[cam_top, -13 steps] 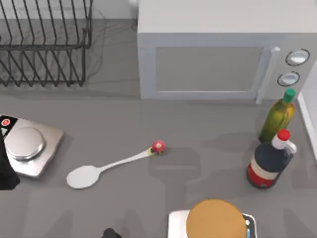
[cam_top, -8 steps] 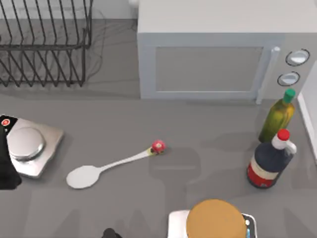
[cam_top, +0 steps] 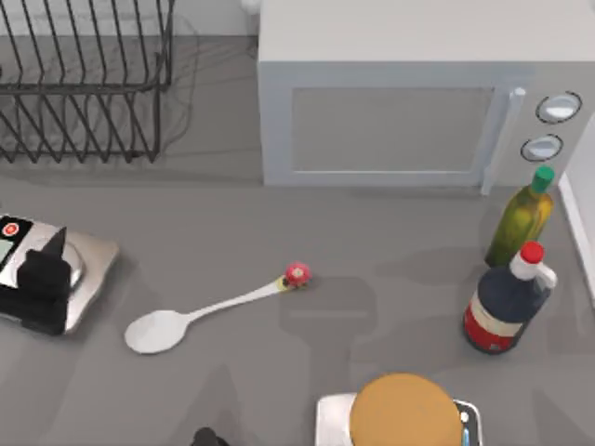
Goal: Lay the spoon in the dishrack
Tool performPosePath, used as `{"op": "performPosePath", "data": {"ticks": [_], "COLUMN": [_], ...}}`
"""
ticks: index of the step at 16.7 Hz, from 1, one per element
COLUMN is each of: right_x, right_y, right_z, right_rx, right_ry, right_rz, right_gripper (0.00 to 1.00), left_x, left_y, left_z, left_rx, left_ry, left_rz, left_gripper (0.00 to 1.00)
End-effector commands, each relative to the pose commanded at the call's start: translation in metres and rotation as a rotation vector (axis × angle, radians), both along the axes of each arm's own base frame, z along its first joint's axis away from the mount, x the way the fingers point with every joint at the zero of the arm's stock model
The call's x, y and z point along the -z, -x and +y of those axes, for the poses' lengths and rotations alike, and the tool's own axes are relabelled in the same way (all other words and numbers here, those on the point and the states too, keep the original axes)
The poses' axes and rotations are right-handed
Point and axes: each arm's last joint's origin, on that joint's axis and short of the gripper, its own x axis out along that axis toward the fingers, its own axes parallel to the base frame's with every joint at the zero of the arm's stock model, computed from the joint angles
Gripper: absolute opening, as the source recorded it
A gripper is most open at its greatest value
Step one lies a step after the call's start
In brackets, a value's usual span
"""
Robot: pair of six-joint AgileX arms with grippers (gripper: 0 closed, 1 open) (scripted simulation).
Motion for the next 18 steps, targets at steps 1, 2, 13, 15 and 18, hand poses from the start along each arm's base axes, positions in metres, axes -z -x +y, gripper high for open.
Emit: {"op": "performPosePath", "data": {"ticks": [1,2,13,15,18], "right_x": [0.000,0.000,0.000,0.000,0.000], "right_y": [0.000,0.000,0.000,0.000,0.000], "right_z": [0.000,0.000,0.000,0.000,0.000], "right_rx": [0.000,0.000,0.000,0.000,0.000], "right_ry": [0.000,0.000,0.000,0.000,0.000], "right_rz": [0.000,0.000,0.000,0.000,0.000], "right_gripper": [1.00,1.00,1.00,1.00,1.00], "left_x": [-0.006,-0.010,0.030,0.035,0.040], "left_y": [-0.011,-0.024,-0.152,-0.164,-0.177], "left_z": [-0.006,-0.012,-0.125,-0.146,-0.172], "left_rx": [0.034,0.070,0.522,0.590,0.667], "left_ry": [-0.038,-0.079,-0.504,-0.556,-0.616], "left_rz": [0.076,0.157,0.888,0.930,0.957], "left_gripper": [1.00,1.00,1.00,1.00,1.00]}}
